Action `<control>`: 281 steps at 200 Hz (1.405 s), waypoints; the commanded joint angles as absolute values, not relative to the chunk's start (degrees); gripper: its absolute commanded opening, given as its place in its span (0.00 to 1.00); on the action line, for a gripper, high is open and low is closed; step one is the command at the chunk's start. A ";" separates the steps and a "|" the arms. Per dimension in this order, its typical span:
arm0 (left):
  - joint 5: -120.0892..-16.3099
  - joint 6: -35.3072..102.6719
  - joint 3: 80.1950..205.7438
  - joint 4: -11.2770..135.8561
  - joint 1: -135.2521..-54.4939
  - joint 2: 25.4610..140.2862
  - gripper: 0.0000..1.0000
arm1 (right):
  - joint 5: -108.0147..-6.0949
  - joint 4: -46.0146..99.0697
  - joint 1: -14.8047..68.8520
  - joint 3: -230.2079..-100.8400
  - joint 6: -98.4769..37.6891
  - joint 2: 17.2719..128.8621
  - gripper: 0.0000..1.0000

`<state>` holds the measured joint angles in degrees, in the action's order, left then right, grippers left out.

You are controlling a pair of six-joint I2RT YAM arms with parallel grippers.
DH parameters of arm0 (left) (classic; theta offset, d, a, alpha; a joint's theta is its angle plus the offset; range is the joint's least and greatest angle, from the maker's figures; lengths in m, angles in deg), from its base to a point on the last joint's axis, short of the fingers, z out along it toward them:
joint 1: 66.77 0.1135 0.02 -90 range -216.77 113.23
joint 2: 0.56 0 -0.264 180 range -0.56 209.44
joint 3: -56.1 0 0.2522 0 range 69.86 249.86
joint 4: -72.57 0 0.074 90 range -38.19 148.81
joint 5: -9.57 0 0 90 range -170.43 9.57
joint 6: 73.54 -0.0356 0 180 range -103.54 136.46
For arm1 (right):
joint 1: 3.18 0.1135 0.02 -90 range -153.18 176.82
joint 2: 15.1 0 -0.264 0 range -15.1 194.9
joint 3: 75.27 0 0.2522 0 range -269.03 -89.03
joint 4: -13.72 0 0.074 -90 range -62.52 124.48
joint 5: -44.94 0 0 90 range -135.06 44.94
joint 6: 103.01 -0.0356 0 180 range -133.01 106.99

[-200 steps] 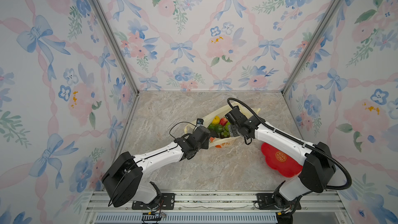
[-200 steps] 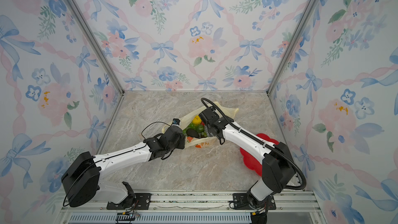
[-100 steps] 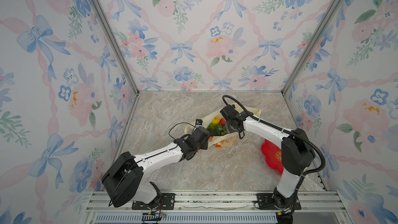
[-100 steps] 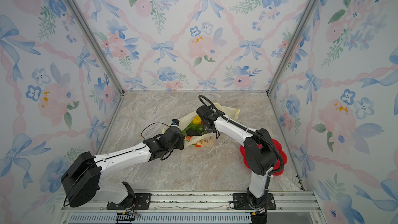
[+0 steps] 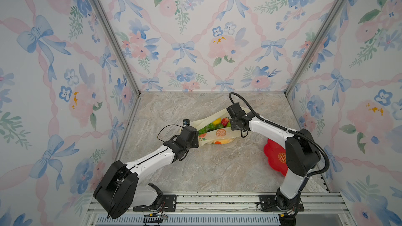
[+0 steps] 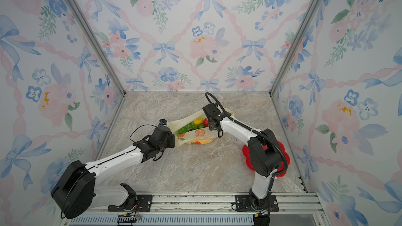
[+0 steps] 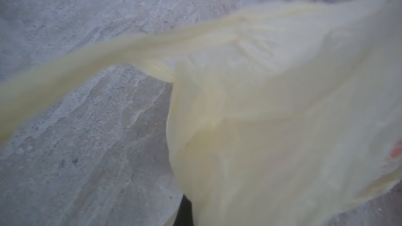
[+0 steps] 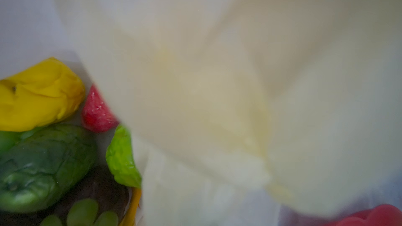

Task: Take fruits out of the plastic bag
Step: Spread open the plastic bag at the center of the table.

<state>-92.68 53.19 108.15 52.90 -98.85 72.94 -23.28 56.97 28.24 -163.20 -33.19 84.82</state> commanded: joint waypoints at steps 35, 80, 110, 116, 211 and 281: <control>-82.52 53.50 108.11 51.49 -88.64 74.52 0.02 | -48.92 42.73 20.16 -150.27 -38.63 70.60 0.00; -94.05 49.96 114.80 40.15 -96.86 75.61 0.54 | -48.93 42.49 20.19 -144.62 -38.44 65.50 0.00; -108.75 51.58 117.88 29.00 -104.15 72.75 0.78 | -49.36 42.94 20.19 -142.02 -38.15 63.00 0.00; -111.68 52.23 118.87 26.21 -105.74 72.42 0.80 | -49.28 43.08 20.17 -141.69 -38.06 62.64 0.00; -127.95 44.61 137.95 17.71 -115.77 87.22 0.94 | -49.83 44.62 20.90 -140.20 -36.85 58.89 0.00; -103.68 41.31 150.88 26.85 -94.74 104.97 0.22 | -47.57 45.26 20.60 -137.09 -35.16 57.68 0.00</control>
